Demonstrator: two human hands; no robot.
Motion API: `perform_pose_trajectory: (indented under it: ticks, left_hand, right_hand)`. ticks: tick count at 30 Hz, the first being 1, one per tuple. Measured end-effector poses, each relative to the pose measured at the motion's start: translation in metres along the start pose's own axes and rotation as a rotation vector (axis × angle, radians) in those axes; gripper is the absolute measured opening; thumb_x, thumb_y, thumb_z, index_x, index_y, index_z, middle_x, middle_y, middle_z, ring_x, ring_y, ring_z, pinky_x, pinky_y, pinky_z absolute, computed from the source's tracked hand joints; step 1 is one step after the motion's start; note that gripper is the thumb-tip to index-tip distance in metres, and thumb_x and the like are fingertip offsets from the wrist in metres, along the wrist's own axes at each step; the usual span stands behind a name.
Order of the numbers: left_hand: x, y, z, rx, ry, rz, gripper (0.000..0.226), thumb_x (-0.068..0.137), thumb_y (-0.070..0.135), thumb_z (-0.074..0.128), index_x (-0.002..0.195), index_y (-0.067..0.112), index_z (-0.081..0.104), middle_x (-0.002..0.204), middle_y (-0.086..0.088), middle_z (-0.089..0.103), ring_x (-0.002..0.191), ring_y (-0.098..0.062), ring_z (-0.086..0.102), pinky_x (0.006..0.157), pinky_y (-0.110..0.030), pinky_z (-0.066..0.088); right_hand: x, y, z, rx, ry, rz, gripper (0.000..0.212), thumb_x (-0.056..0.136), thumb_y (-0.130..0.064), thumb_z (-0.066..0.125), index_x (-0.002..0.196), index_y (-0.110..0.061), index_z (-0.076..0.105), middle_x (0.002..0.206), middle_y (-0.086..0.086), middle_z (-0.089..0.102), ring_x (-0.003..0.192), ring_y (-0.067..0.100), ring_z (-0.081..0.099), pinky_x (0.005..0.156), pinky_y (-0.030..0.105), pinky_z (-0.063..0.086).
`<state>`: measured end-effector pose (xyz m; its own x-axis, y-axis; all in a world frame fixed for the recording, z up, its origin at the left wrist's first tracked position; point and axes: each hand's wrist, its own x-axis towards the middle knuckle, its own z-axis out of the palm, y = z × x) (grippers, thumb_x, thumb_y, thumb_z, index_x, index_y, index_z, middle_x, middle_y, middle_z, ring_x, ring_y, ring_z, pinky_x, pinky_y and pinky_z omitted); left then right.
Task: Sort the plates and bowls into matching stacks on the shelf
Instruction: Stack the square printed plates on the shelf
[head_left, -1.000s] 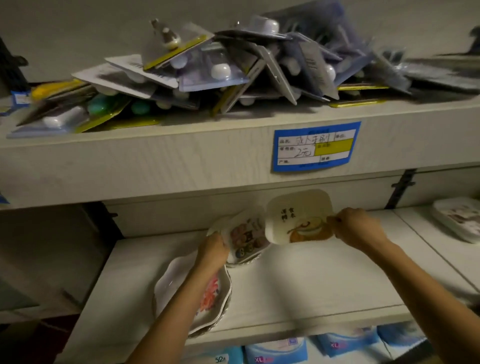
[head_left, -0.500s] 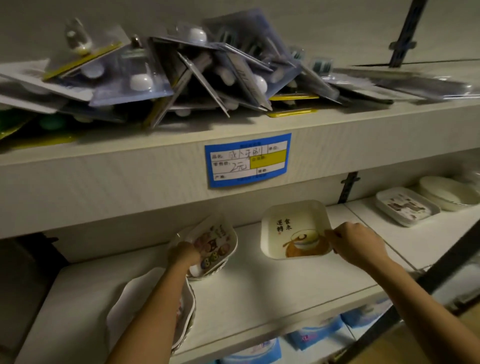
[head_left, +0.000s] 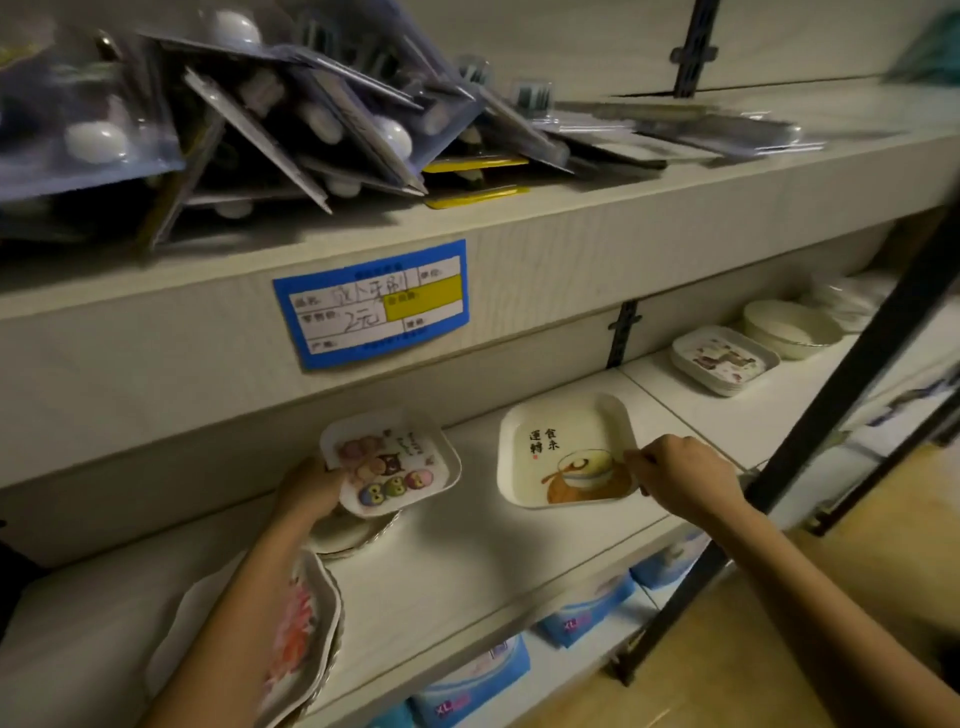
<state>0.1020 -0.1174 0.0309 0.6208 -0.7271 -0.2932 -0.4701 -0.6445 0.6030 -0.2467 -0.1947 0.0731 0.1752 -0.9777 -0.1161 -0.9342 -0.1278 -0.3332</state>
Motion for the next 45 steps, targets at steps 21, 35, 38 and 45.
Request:
perform_pose_trajectory:
  ticks: [21, 35, 38, 45]
  left_hand:
    - [-0.166, 0.159, 0.128, 0.055, -0.412, 0.424, 0.049, 0.068, 0.033, 0.045, 0.1, 0.001, 0.064, 0.095, -0.016, 0.071, 0.086, -0.033, 0.069, 0.077, -0.051, 0.057]
    - [-0.242, 0.278, 0.288, 0.041, -0.501, 0.479, 0.019, 0.088, 0.014, 0.047, 0.088, 0.006, 0.064, 0.077, -0.01, 0.069, 0.057, -0.018, 0.06, 0.048, -0.027, 0.047]
    - [-0.244, 0.303, 0.312, 0.053, -0.505, 0.481, 0.016, 0.09, 0.014, 0.045, 0.088, 0.009, 0.061, 0.077, -0.007, 0.065, 0.06, -0.017, 0.059, 0.049, -0.023, 0.046]
    - [-0.231, 0.346, 0.354, 0.054, -0.463, 0.446, 0.018, 0.091, 0.017, 0.044, 0.082, 0.012, 0.058, 0.079, -0.007, 0.066, 0.061, -0.02, 0.062, 0.055, -0.028, 0.046]
  right_hand:
    - [-0.084, 0.246, -0.068, 0.144, 0.163, 0.27, 0.051, 0.091, -0.048, 0.045, 0.065, -0.013, 0.07, 0.062, 0.001, 0.067, 0.06, 0.02, 0.063, 0.062, 0.039, 0.057]
    - [-0.098, 0.444, -0.129, 0.13, 0.262, 0.48, 0.042, 0.092, -0.044, 0.048, 0.057, -0.023, 0.059, 0.054, -0.002, 0.057, 0.044, 0.012, 0.047, 0.042, 0.024, 0.038]
    - [-0.094, 0.471, -0.14, 0.122, 0.287, 0.5, 0.043, 0.092, -0.041, 0.049, 0.056, -0.019, 0.058, 0.046, -0.003, 0.046, 0.04, 0.012, 0.039, 0.041, 0.021, 0.028]
    - [-0.043, 0.522, -0.158, 0.107, 0.272, 0.476, 0.048, 0.091, -0.046, 0.048, 0.062, -0.014, 0.068, 0.045, -0.004, 0.05, 0.042, 0.015, 0.045, 0.045, 0.025, 0.033]
